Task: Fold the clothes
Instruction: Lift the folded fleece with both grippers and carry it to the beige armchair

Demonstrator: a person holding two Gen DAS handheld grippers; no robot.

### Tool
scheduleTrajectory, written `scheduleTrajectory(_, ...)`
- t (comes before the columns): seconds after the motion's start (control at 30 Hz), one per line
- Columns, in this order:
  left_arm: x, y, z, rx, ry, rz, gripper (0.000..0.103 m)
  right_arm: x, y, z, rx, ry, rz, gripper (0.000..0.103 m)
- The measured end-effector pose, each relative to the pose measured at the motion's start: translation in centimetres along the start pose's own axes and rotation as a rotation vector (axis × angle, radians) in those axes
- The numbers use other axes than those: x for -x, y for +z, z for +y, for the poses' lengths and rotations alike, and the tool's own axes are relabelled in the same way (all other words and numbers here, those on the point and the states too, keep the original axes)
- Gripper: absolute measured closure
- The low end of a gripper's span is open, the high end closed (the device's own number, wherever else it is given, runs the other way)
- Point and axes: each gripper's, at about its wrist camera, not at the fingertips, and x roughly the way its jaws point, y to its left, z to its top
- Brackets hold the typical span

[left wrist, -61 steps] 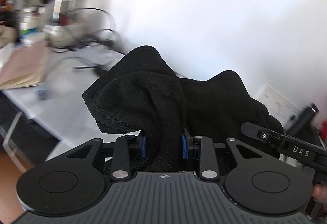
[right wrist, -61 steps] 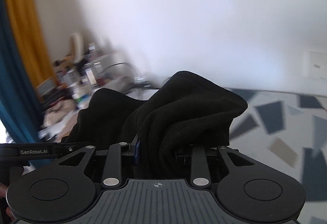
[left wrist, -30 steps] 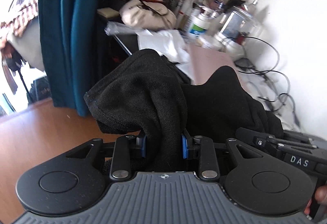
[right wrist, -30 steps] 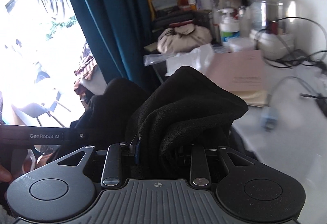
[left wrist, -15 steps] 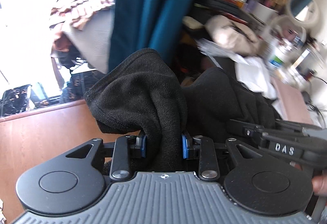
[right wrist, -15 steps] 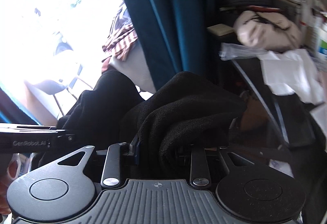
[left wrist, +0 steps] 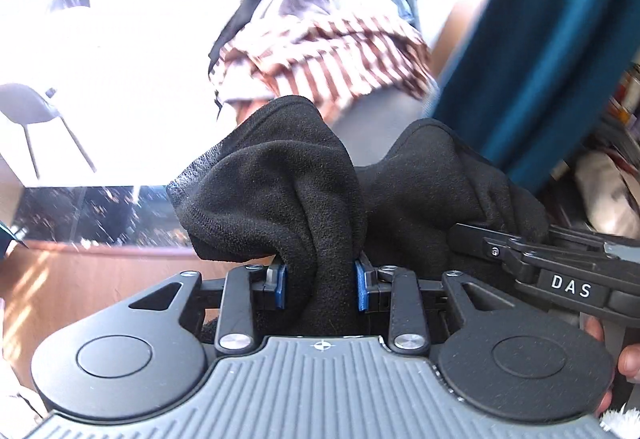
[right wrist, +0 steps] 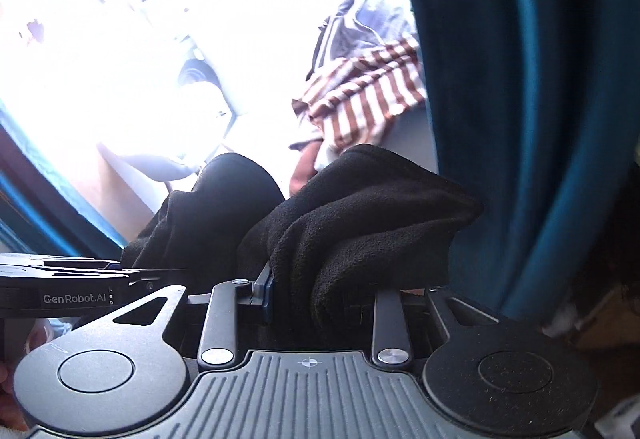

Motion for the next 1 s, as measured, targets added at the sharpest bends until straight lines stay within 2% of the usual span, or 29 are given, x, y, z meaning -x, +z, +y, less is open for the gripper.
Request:
scheduleTrajectory(0.23,-2.7,5.9,9.1,0.131,0.066,-0.038,0.072,-10.7,8.9,4.8,0.139,0.089,0.065,0.077)
scheduleTrajectory(0.37,-4.1,8.9,15.7,0.185,0.059,-0.064,0.072,-16.5,12.3,9.1,0.187,0.105,0.087,0.077)
scheduleTrajectory(0.47,-5.0,11.7,21.6,0.184,0.051,-0.076,0.072,-21.0,14.5,13.2,0.218,0.109,0.08,0.077)
scheduleTrajectory(0.6,-5.7,16.5,30.5,0.207,0.038,-0.058,0.072,-27.1,17.4,19.0,0.178,0.079,0.104,0.077)
scheduleTrajectory(0.67,-6.2,19.2,34.3,0.182,0.025,-0.051,0.072,-30.4,18.9,21.8,0.14,0.071,0.123,0.077)
scheduleTrajectory(0.8,-8.0,23.8,39.4,0.124,0.012,-0.051,0.072,-36.5,22.9,26.8,0.144,0.05,0.092,0.077)
scheduleTrajectory(1.0,-13.0,28.2,46.0,0.186,-0.042,0.001,0.072,-44.0,27.3,29.4,0.139,-0.011,0.091,0.077)
